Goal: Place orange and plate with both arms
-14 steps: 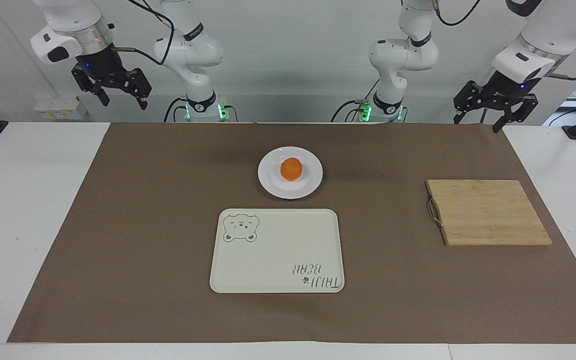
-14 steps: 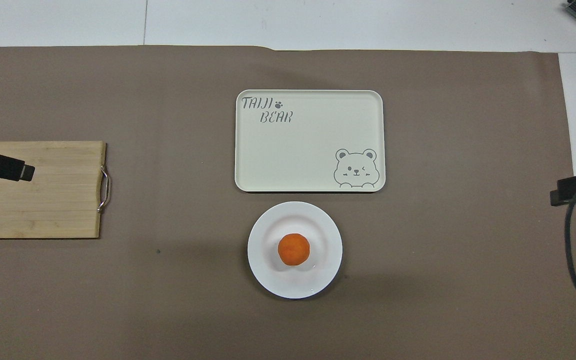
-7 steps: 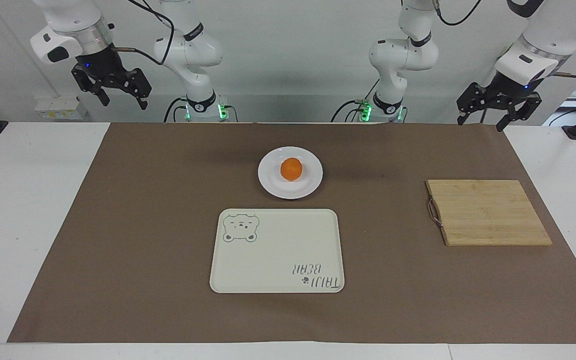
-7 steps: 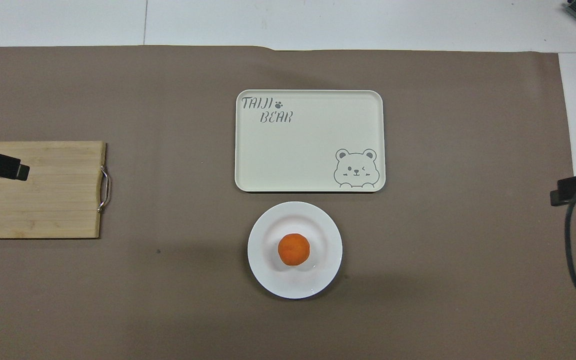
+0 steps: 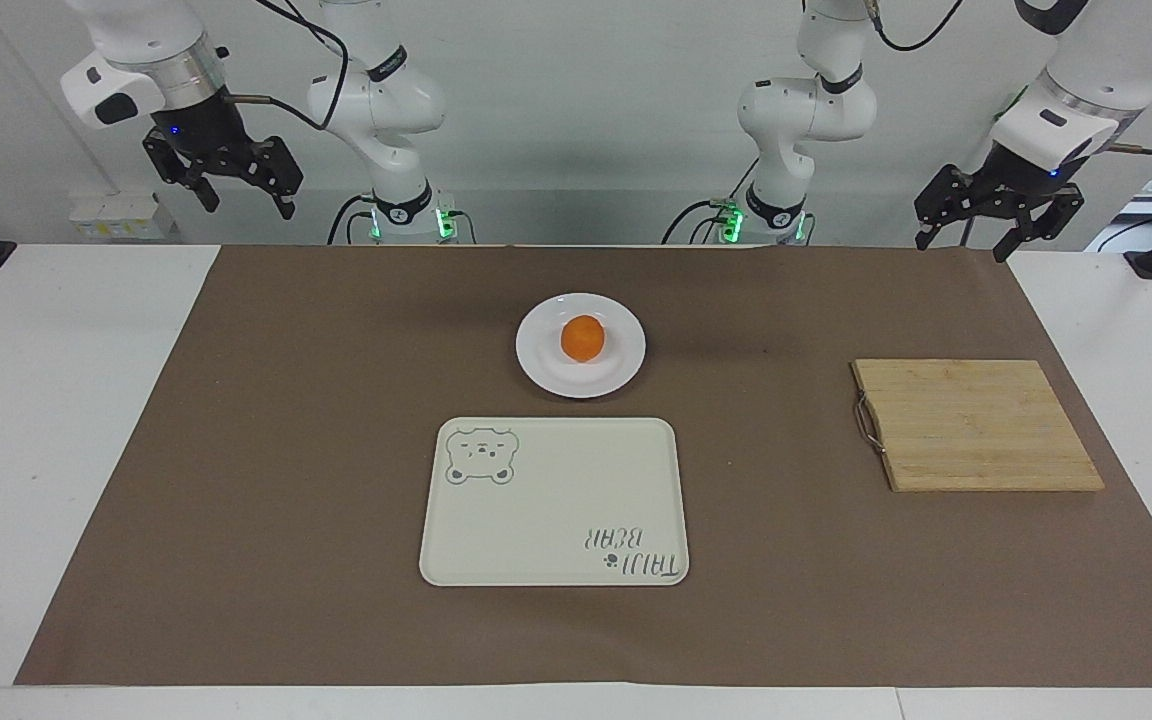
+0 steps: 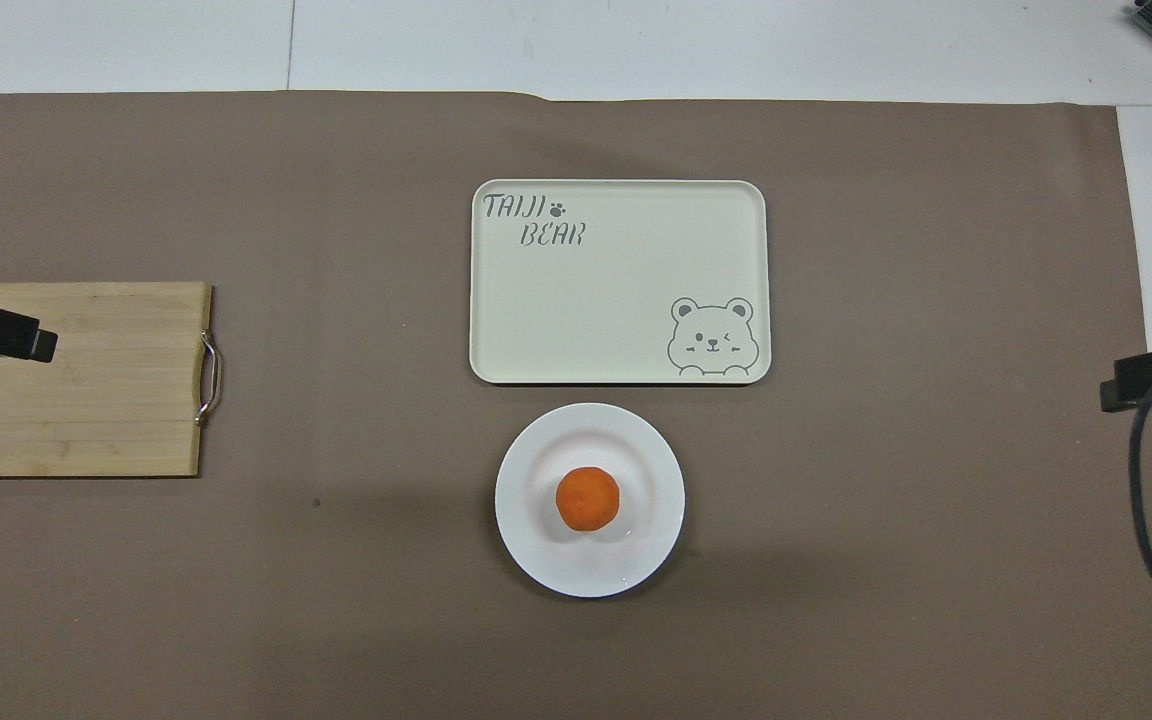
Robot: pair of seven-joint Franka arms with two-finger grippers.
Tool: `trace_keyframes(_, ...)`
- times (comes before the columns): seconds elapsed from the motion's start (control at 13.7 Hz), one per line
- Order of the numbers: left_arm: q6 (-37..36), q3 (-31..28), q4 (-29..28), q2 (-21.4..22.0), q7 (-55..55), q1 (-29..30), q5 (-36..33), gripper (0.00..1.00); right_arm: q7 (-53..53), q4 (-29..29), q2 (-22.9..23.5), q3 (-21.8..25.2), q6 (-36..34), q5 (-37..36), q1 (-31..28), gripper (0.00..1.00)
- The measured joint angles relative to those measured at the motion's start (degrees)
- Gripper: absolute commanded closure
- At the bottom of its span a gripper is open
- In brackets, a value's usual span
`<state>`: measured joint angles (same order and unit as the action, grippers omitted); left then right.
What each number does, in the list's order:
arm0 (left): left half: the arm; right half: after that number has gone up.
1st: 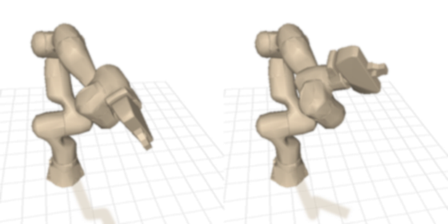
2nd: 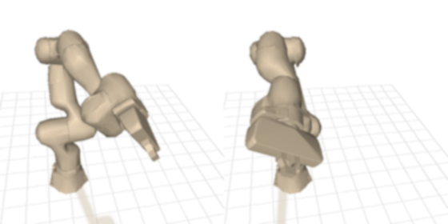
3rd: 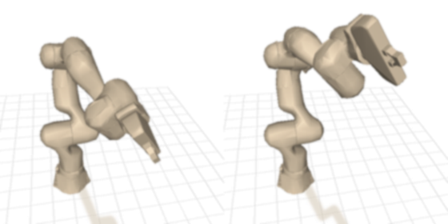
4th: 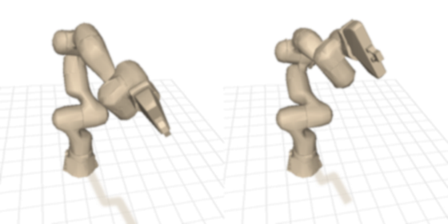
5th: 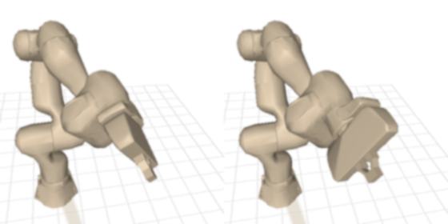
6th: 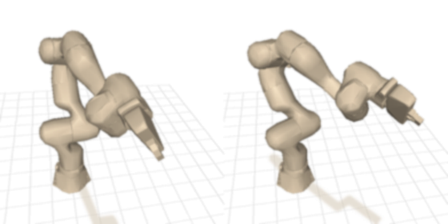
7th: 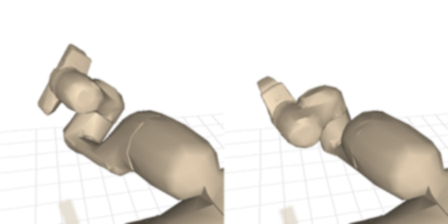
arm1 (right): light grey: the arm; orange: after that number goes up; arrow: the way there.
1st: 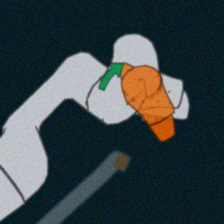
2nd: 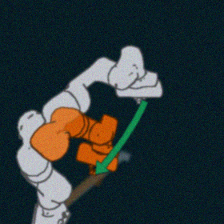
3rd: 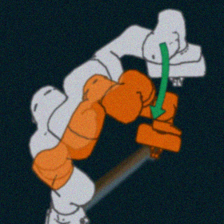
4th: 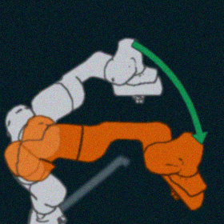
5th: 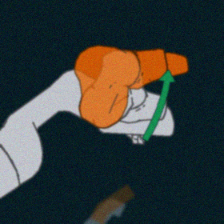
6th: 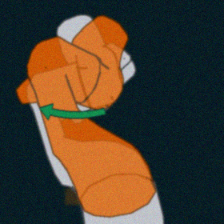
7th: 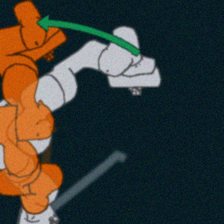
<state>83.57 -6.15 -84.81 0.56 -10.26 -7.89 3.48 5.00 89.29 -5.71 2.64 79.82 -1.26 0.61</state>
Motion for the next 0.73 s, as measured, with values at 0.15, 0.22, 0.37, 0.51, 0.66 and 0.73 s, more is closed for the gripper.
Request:
trace_keyframes(0.15, -0.01, -0.01, 0.00, 0.00, 0.03, 0.00, 0.00, 0.00, 0.00, 0.00, 0.00, 0.00, 0.00, 0.00, 0.00, 0.00)
trace_keyframes(0.22, -0.02, -0.02, 0.00, 0.00, 0.03, 0.00, -0.01, 0.00, 0.00, 0.00, 0.00, 0.00, 0.00, 0.00, 0.00, 0.00)
trace_keyframes(0.37, 0.01, -0.02, 0.00, 0.01, 0.03, 0.00, -0.10, 0.00, 0.00, 0.00, 0.00, 0.00, 0.00, 0.00, 0.00, 0.00)
trace_keyframes(0.51, 0.05, -0.03, 0.00, 0.00, 0.03, 0.00, -0.36, 0.00, -0.08, 0.00, 0.00, -0.03, -0.24, 0.00, 0.00, 0.00)
trace_keyframes(0.66, 0.05, 0.02, 0.00, 0.00, -0.03, 0.00, -1.38, 0.00, -0.86, 0.18, -0.01, -0.09, -0.49, 0.00, 0.00, 0.00)
trace_keyframes(0.73, 0.05, 0.11, 0.00, 0.00, -0.05, 0.00, -1.96, 0.00, -1.41, 0.58, -0.01, -0.11, -0.01, 0.08, 0.01, 0.00)
